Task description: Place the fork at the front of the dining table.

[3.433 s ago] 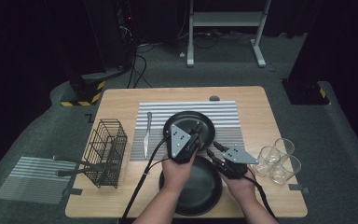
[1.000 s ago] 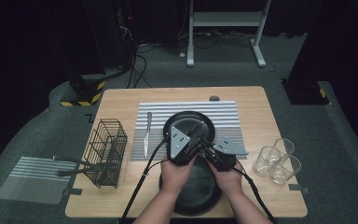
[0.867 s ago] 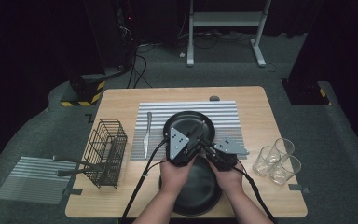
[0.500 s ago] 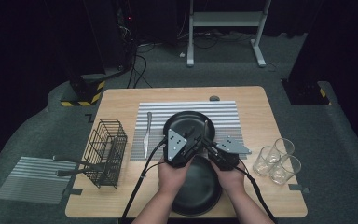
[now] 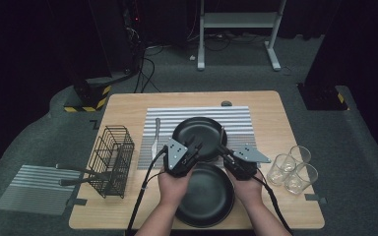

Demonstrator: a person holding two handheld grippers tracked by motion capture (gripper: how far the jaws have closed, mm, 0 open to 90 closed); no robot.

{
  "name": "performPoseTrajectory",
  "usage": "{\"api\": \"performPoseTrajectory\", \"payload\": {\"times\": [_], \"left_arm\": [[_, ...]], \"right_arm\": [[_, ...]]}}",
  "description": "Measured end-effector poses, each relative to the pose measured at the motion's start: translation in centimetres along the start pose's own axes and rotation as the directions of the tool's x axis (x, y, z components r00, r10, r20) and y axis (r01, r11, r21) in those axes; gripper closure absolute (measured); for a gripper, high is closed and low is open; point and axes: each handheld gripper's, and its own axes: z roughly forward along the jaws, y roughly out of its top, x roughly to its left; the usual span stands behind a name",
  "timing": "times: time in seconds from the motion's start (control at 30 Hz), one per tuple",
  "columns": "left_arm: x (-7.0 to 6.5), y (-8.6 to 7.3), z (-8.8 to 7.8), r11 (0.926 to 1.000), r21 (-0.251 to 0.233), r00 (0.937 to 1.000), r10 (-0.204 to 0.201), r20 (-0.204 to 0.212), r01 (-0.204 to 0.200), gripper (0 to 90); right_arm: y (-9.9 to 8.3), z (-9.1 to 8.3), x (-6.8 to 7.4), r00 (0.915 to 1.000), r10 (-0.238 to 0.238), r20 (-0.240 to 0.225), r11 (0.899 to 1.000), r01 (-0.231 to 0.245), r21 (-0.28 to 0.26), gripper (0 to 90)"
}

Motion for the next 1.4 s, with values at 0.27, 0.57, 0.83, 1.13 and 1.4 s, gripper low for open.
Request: {"api": "performPoseTrajectory", "payload": {"times": [0.27, 0.57, 0.83, 1.13, 1.4], "left_arm": [[1.5, -1.1, -0.7, 0.9997, 0.022, 0.9994, -0.006, -0.035, 0.007, 67.1], [3.3, -2.2, -1.8, 0.9989, 0.046, 0.9954, -0.003, -0.096, 0.008, 67.2], [4.7, -3.0, -2.8, 0.9984, 0.05, 0.9913, -0.02, -0.13, 0.027, 67.3], [5.8, -4.1, -3.7, 0.9937, 0.111, 0.989, 0.002, -0.148, 0.015, 67.1], [6.8, -5.5, -4.4, 0.9914, 0.126, 0.9843, -0.014, -0.176, 0.036, 66.2]], "right_arm": [[-0.1, -0.4, -0.5, 1.0, -0.003, 0.009, 1.0, 0.003, -0.007, 84.6], [-0.7, -1.1, -1.3, 0.9997, 0.012, 0.021, 1.0, -0.012, 0.0, 84.5], [-1.3, -1.8, -1.8, 0.9993, 0.018, 0.033, 1.0, -0.018, -0.001, 84.5], [-1.8, -2.5, -2.3, 0.9986, 0.024, 0.048, 1.0, -0.024, -0.006, 84.4], [-2.0, -3.0, -2.9, 0.9967, 0.035, 0.074, 0.999, -0.034, -0.01, 84.4]]}}
